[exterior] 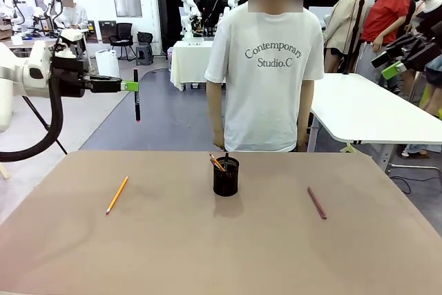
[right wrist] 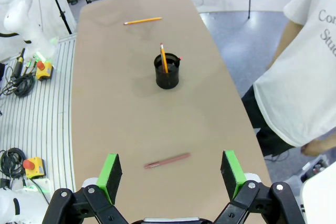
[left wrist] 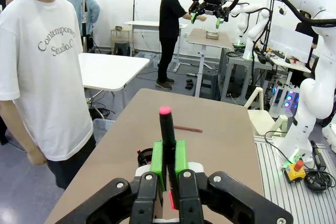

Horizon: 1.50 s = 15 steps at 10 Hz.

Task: Place the pens into the pen holder.
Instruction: Pick up a writing instrument from the table and place it into the Pen holder.

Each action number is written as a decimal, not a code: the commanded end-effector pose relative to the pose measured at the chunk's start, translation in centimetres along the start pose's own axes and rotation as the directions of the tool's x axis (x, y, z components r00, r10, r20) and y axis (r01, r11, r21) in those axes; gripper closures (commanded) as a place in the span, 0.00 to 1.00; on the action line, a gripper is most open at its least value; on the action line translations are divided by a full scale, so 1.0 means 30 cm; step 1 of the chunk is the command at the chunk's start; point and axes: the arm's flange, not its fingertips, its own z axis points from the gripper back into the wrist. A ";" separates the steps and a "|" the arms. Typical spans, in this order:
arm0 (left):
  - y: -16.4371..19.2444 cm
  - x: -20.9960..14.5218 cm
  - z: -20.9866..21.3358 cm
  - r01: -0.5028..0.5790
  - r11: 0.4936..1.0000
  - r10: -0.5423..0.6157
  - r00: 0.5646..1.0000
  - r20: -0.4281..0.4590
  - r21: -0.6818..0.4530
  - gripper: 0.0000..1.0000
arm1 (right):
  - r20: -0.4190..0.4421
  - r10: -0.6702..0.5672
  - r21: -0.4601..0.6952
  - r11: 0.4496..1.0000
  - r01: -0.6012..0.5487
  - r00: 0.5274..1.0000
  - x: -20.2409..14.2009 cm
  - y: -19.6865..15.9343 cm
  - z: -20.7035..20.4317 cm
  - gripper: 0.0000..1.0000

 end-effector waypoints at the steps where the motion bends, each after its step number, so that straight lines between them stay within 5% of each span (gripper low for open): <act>1: -0.004 0.005 0.005 -0.004 1.000 0.004 1.000 0.004 -0.006 1.00 | 0.005 0.004 0.001 1.000 -0.004 1.000 0.003 0.007 -0.001 0.00; 4: 0.000 0.000 0.000 0.000 1.000 0.000 1.000 0.000 0.000 1.00 | 0.005 0.004 0.001 1.000 -0.004 1.000 0.003 0.007 -0.001 0.00; 7: 0.037 -0.026 -0.288 0.180 0.978 -0.180 0.984 0.006 -0.105 1.00 | 0.005 0.004 0.001 1.000 -0.004 1.000 0.003 0.007 -0.001 0.00; 13: 0.071 -0.187 -0.671 0.284 0.935 -0.270 0.958 0.091 -0.211 1.00 | 0.005 0.004 0.001 1.000 -0.004 1.000 0.003 0.007 -0.001 0.00; 14: 0.084 -0.217 -0.715 0.365 0.914 -0.344 0.928 0.141 -0.177 1.00 | 0.005 0.004 0.001 1.000 -0.004 1.000 0.003 0.007 -0.001 0.00; 15: 0.088 -0.226 -0.747 0.330 0.926 -0.306 0.941 0.144 -0.186 1.00 | 0.005 0.004 0.001 1.000 -0.004 1.000 0.003 0.007 -0.001 0.00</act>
